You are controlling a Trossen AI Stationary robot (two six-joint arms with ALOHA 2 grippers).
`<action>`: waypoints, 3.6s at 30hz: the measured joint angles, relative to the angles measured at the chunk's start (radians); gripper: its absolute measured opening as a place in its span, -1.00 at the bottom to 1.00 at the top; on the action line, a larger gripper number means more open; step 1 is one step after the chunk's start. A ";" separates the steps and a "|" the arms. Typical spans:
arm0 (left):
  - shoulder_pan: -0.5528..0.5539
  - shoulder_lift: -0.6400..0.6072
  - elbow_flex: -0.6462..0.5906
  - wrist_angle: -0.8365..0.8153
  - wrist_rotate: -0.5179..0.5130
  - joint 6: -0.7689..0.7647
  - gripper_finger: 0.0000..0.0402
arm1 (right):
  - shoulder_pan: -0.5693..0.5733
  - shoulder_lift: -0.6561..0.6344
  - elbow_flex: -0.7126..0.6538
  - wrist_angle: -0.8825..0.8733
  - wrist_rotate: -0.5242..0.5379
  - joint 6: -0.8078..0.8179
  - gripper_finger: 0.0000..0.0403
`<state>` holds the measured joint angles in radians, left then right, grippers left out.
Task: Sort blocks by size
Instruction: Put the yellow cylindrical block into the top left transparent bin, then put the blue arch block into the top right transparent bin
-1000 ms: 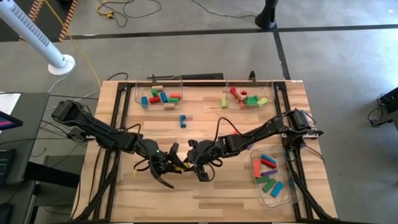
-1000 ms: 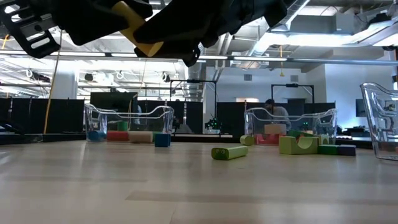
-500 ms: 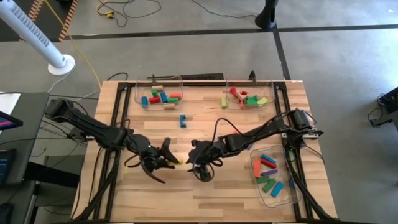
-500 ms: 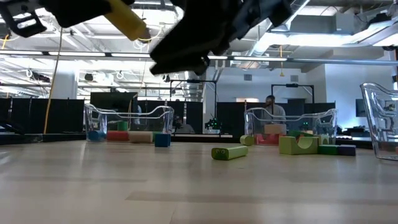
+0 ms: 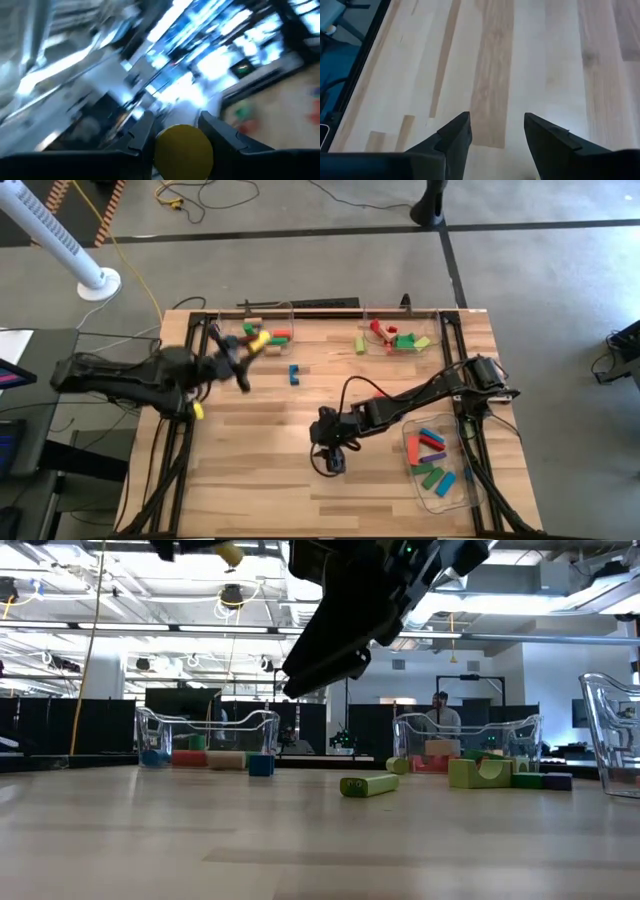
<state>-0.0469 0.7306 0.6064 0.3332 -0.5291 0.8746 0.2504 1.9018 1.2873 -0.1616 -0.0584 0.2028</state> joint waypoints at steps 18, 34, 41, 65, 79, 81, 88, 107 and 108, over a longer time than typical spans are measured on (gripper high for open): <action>0.872 0.434 0.000 0.052 0.540 -0.508 -0.40 | 0.052 0.000 0.000 -0.003 0.042 0.010 0.03; 0.974 0.659 0.000 0.027 0.604 -0.595 -0.37 | 0.050 0.001 0.000 0.013 0.041 0.010 0.03; 0.974 0.659 0.000 0.046 0.578 -0.636 0.11 | 0.050 0.001 0.000 0.016 0.041 0.010 0.03; 0.693 0.310 0.000 -0.113 0.933 -0.620 0.27 | 0.050 0.001 0.000 0.003 0.059 0.007 0.03; 0.341 0.307 0.000 -0.344 0.810 -0.415 0.27 | 0.039 -0.058 0.000 -0.125 0.239 0.007 0.03; 0.317 0.327 0.000 -0.359 0.790 -0.397 0.27 | 0.036 -0.092 0.000 -0.163 0.308 0.008 0.03; 0.266 0.401 0.000 -0.376 0.779 -0.379 0.27 | 0.044 -0.206 0.002 -0.263 0.413 0.014 0.03; 0.300 0.595 0.000 -0.267 0.706 -0.254 0.27 | 0.129 -0.260 0.000 -0.505 0.480 0.209 0.03; 0.307 0.610 0.000 -0.236 0.706 -0.251 0.27 | 0.129 -0.260 0.000 -0.505 0.483 0.209 0.03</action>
<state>0.2602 1.3403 0.6064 0.0968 0.1772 0.6240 0.3798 1.6417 1.2873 -0.6666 0.4248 0.4122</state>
